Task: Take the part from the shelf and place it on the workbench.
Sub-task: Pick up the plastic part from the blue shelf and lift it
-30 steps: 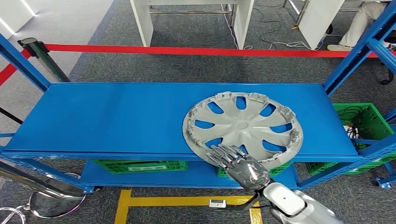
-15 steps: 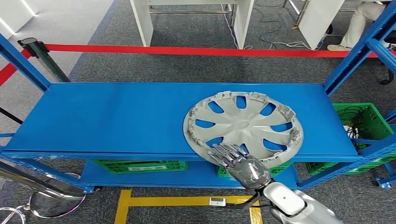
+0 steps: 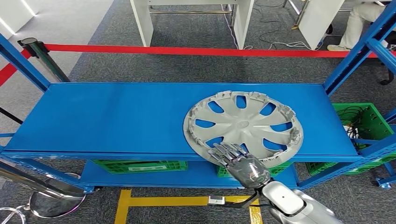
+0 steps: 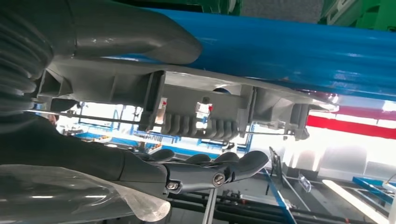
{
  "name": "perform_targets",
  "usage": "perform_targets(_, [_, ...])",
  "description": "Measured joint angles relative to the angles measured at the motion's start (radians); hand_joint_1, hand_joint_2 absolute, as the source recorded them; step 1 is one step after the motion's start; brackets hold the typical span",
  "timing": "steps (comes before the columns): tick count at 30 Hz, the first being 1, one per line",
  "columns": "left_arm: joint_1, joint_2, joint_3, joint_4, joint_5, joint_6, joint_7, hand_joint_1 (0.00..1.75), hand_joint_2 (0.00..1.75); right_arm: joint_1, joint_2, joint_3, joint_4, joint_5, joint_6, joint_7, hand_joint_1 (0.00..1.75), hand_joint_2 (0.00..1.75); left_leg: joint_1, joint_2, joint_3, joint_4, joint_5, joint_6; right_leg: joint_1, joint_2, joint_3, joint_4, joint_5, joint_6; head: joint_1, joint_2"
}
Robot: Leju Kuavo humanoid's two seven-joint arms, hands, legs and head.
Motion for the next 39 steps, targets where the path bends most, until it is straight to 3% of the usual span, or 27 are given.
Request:
perform_targets(24, [0.004, -0.007, 0.001, 0.0, 0.019, 0.004, 0.016, 0.0, 0.0, -0.017, 0.0, 0.026, -0.022, -0.013, 0.182, 0.059, 0.0, 1.75, 0.0, 0.0, 0.001, 0.0, 0.0, 0.0, 0.0, 0.0, 0.001, 0.0, 0.0, 0.0, 0.0, 0.0])
perform_targets(39, [0.006, -0.007, 0.002, 0.0, 0.031, 0.003, 0.014, 0.0, 0.0, -0.021, 0.0, 0.044, -0.059, -0.04, 0.188, 0.07, 0.0, 1.75, 0.0, 0.0, 0.0, 0.0, 0.0, 0.0, 0.0, 0.0, 0.0, 0.0, 0.0, 0.001, 0.0, 0.0])
